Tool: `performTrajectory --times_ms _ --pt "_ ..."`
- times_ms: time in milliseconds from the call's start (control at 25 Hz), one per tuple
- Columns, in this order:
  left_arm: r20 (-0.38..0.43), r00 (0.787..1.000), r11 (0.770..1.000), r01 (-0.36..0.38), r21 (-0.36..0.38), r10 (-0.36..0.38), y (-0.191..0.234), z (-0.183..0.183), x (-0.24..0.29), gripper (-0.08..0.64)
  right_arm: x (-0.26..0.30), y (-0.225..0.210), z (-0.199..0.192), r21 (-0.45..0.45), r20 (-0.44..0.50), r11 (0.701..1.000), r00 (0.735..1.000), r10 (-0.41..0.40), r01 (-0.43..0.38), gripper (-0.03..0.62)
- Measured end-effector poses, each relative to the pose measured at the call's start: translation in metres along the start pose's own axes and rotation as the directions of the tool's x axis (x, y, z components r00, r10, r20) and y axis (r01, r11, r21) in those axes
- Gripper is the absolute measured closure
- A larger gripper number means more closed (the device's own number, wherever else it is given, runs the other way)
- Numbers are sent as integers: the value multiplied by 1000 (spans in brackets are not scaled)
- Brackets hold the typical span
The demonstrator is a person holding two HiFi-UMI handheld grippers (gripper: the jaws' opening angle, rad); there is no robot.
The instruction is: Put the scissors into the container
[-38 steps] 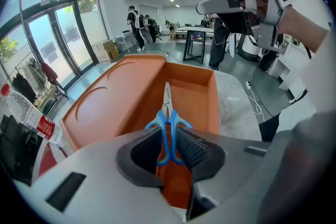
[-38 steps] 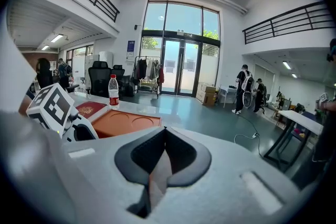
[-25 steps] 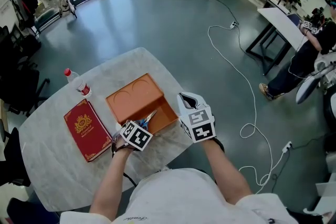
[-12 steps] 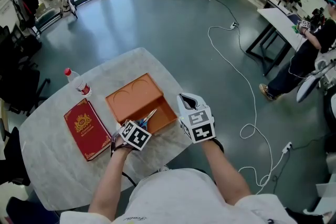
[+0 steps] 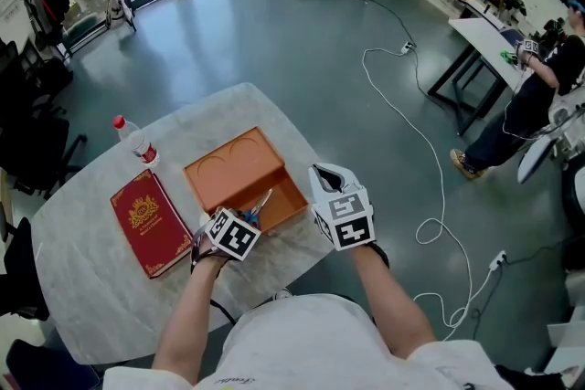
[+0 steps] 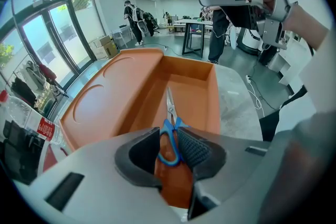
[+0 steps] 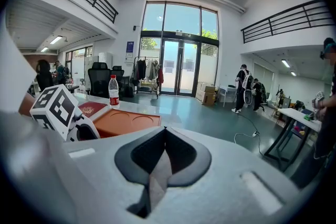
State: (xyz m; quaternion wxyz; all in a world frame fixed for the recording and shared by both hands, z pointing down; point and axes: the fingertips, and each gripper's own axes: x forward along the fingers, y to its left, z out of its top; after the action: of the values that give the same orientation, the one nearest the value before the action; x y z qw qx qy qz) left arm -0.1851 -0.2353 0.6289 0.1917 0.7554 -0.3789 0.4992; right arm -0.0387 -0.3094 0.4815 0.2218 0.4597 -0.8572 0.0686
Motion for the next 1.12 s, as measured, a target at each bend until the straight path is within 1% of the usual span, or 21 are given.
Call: performTrajectory --times_ms 200,280,480,600,800,920,1000,1120 --pt "72 997 998 -32 -56 35 10 7 -13 459 -1 3 1 -2 5 1000 1000 8 -8 588" --pt "106 993 995 -40 -92 49 14 13 -20 460 -2 3 3 -2 10 1000 1000 15 -15 588" --pt "175 980 984 -68 -167 97 22 22 -42 460 -5 8 7 -10 21 999 999 43 -43 588" --pt "207 968 972 -93 -217 139 27 25 -56 465 -5 11 10 -17 30 998 997 68 -67 588" --pt "257 941 942 -135 -307 219 29 28 -78 476 -10 14 17 -35 47 993 992 117 -116 588" --pt "279 922 918 -157 -363 268 30 28 -91 483 -14 14 23 -48 58 989 988 145 -142 588" --pt "295 905 897 -169 -408 305 31 28 -100 494 -16 14 25 -59 66 986 984 163 -159 588" --pt "329 873 867 -183 -464 360 30 31 -117 500 -24 13 30 -70 79 981 979 189 -183 588"
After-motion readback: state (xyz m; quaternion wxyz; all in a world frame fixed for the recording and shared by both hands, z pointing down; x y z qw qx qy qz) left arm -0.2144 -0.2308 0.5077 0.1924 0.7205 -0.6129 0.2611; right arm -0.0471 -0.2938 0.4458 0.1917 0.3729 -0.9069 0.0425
